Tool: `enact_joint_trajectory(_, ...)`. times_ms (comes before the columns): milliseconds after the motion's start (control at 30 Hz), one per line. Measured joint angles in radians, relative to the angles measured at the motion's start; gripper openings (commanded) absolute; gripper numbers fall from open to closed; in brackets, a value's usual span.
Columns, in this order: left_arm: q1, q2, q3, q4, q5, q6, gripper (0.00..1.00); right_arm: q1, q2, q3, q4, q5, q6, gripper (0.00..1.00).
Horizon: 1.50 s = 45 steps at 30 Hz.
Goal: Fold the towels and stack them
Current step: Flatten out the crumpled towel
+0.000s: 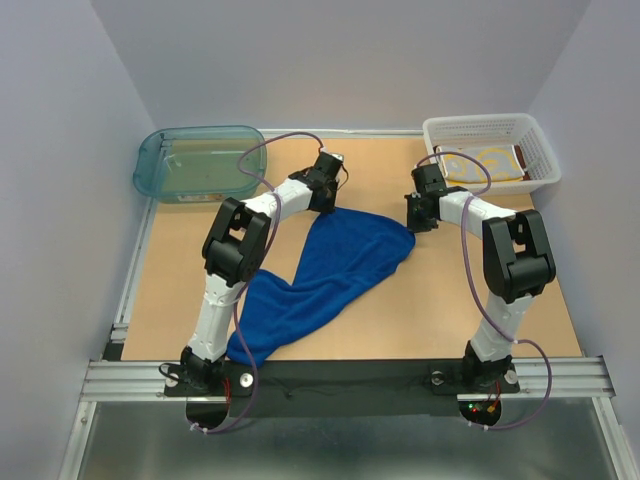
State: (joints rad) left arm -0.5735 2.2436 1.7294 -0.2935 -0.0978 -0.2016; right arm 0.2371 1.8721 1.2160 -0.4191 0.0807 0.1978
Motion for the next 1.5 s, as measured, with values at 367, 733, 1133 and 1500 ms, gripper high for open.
enact_joint_trajectory(367,0.011,-0.017,0.001,-0.045,-0.031,-0.003,0.00,0.000,0.001,0.108,-0.097,-0.021,0.000,0.00)
enact_joint_trajectory(733,0.047,-0.261,0.363,-0.199,-0.172,0.126,0.00,-0.004,0.002,0.758,-0.115,-0.050,-0.014,0.00)
enact_joint_trajectory(1133,-0.031,-0.857,0.237,0.085,-0.072,0.307,0.00,0.031,-0.212,0.928,-0.047,-0.152,-0.135,0.01)
enact_joint_trajectory(1500,-0.145,-1.044,0.032,0.097,0.003,0.386,0.00,0.003,-0.559,0.696,-0.035,-0.175,-0.280,0.00)
